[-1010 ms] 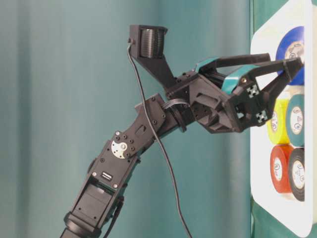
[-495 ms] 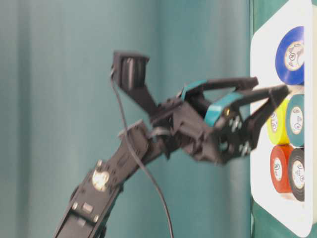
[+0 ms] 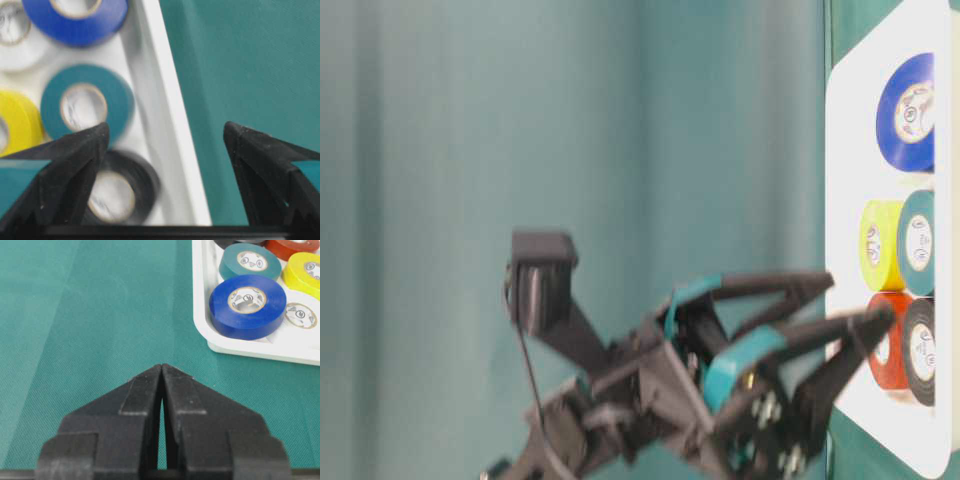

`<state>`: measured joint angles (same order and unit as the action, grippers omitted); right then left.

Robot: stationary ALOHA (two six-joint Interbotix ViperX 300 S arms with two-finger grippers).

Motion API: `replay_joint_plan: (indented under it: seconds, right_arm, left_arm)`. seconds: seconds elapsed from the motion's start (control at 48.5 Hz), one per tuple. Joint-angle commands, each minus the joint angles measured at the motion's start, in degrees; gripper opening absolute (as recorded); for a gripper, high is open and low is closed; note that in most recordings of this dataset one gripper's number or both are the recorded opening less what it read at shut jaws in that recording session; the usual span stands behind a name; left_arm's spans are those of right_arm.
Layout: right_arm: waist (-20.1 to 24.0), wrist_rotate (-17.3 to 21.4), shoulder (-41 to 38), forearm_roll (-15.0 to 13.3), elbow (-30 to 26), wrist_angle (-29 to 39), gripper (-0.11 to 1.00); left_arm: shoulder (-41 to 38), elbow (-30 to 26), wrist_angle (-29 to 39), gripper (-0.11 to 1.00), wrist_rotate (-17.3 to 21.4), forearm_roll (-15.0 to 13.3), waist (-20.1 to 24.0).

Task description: Put the tape into the white case with the left arm.

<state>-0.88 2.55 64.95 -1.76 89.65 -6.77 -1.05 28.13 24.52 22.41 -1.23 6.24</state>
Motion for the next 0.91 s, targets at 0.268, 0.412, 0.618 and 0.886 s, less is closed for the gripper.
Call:
replay_joint_plan:
  seconds: [0.268,0.412,0.618,0.886]
  right_arm:
    - [-0.1,0.0,-0.2,-0.1,-0.6,-0.6,-0.09]
    - [0.0,0.1,-0.2,-0.1,-0.6,-0.6,-0.09]
    - [-0.1,0.1,-0.2,-0.1,-0.6,-0.6,-0.09]
    - [-0.1,0.0,-0.2,-0.1,-0.6,-0.6,-0.09]
  left_arm:
    - [11.4,9.8,-5.0,0.97,-4.8,-0.2,-1.3]
    - [16.2,14.8,-7.8,0.97,-5.6,-0.3,-1.8]
    - [22.1,20.7,-11.7,0.97,-8.5,-0.3,-1.8]
    - [28.7,26.4,-13.5,0.96,-11.4,-0.3,-2.0]
